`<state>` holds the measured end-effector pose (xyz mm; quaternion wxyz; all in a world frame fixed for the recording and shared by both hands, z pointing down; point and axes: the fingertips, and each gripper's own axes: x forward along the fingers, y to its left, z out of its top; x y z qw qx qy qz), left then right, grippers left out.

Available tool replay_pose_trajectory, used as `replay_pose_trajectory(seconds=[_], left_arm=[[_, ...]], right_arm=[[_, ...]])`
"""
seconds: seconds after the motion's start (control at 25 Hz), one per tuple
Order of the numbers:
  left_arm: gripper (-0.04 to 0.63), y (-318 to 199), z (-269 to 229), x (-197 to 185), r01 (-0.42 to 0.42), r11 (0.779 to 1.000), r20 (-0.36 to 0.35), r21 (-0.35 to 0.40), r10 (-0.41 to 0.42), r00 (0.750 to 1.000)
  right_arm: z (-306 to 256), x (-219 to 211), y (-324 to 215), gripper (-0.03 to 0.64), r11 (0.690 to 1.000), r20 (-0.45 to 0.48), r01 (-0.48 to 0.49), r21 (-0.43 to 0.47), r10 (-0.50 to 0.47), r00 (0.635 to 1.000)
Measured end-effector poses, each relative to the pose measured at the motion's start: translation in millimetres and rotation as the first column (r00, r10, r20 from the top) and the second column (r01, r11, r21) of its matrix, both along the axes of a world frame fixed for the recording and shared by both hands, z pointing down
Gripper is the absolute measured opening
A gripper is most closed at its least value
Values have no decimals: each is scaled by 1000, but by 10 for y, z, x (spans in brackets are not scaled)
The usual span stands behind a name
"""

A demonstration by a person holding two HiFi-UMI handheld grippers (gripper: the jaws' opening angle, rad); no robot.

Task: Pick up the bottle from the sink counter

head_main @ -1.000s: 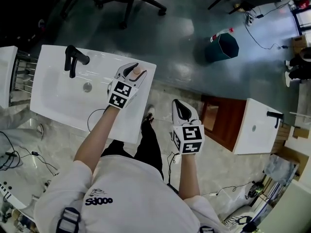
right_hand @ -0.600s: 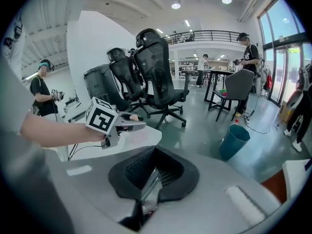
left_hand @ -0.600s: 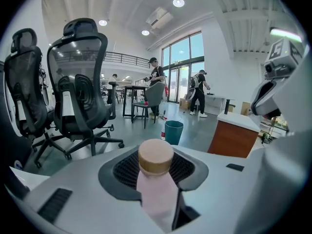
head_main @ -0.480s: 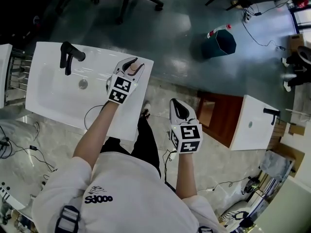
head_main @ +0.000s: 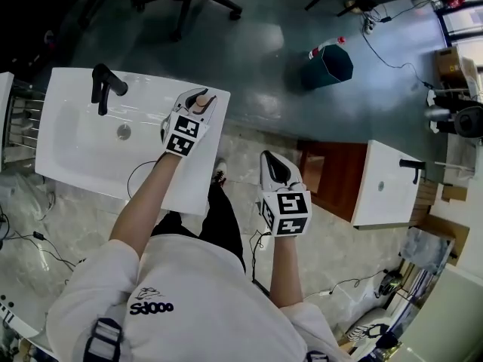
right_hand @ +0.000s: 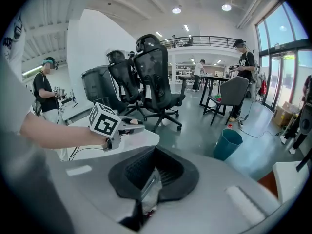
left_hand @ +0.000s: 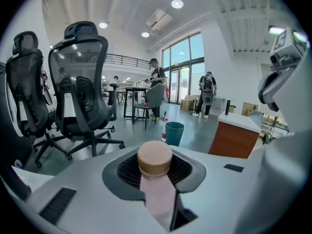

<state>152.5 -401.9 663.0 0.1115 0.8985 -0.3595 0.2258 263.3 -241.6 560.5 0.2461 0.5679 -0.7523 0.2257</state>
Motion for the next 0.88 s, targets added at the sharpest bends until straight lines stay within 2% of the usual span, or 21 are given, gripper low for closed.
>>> replay_pose_trajectory(seconds=[0.12, 0.44, 0.88], left_arm=[[109, 53, -22, -18, 1, 999, -25, -40, -2, 1000], [107, 289, -270, -140, -40, 999, -18, -17, 40, 999], [107, 657, -916, -620, -68, 995, -64, 79, 73, 995]], right_arm=[[-65, -8, 64, 11, 1000, -1, -13, 19, 13, 1000], [-253, -143, 261, 11, 996, 5, -44, 72, 44, 999], [-545, -410, 418, 11, 981, 4, -60, 184, 60, 998]])
